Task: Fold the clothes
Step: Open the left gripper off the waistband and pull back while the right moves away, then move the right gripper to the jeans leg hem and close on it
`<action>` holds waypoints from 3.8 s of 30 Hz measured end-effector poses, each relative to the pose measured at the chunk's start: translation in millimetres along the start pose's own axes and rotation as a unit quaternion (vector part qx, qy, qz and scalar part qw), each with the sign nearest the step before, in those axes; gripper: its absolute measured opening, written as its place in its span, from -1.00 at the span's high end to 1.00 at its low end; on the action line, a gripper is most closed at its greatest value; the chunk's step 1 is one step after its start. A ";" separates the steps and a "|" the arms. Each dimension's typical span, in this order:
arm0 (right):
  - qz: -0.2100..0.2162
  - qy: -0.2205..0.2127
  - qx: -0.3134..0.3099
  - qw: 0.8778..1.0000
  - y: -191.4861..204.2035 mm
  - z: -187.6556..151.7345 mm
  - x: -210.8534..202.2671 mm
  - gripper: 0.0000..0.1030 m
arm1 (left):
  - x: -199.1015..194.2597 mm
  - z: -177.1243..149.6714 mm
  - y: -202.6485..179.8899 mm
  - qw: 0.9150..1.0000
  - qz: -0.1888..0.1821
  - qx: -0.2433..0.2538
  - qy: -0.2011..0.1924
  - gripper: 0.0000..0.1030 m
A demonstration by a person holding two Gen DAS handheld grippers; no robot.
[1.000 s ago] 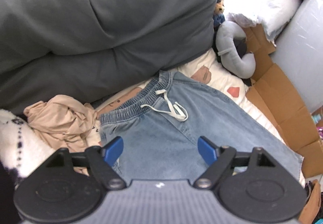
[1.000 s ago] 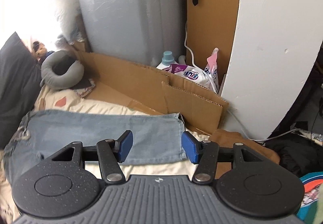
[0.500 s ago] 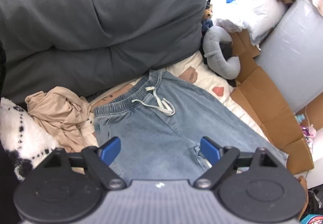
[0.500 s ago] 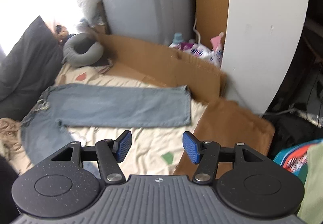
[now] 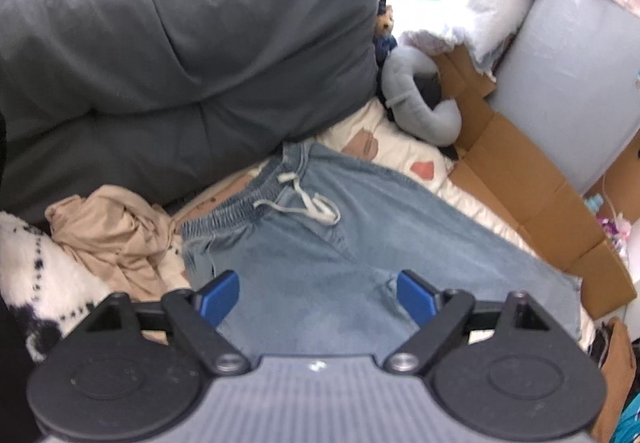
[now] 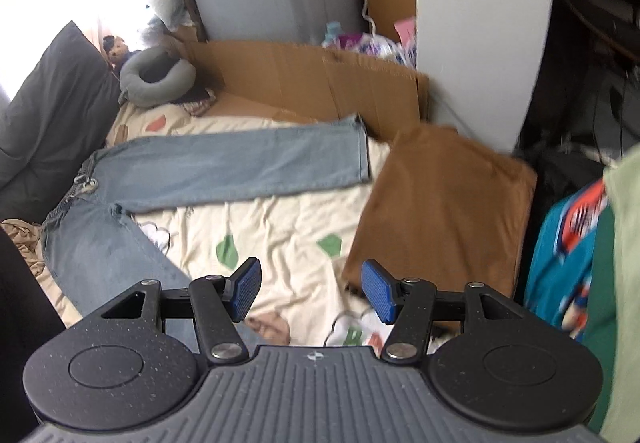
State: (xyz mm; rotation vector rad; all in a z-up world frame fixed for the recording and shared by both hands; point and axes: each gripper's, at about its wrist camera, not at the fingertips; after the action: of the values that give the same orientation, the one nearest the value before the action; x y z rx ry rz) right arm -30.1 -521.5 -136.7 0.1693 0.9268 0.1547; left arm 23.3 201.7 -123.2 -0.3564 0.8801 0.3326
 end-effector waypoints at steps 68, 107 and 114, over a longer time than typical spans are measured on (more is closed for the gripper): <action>0.183 0.232 0.383 0.875 -23.9 -303.9 187.1 0.14 | 213.1 -198.9 -12.7 0.969 0.038 -0.022 0.243 -0.71; 0.147 0.199 0.420 0.873 -16.0 -267.9 169.0 0.83 | 211.4 -197.0 44.3 0.969 0.022 -0.193 0.152 -0.15; 0.135 0.185 0.407 0.884 -12.6 -243.7 151.7 0.83 | 213.4 -192.6 71.2 0.960 -0.023 -0.256 0.111 0.01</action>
State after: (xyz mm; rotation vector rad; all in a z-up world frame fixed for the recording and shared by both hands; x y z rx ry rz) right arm -135.7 -483.7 -401.2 1.0865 1.3071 0.0435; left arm -12.0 210.5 -417.1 -0.9061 0.9981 0.4844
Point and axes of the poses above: each gripper's, at about its wrist camera, not at the fingertips, and x roughly the way its jaws point, y to its left, z to its top, and after that the axes turned 3 degrees about x, right-handed
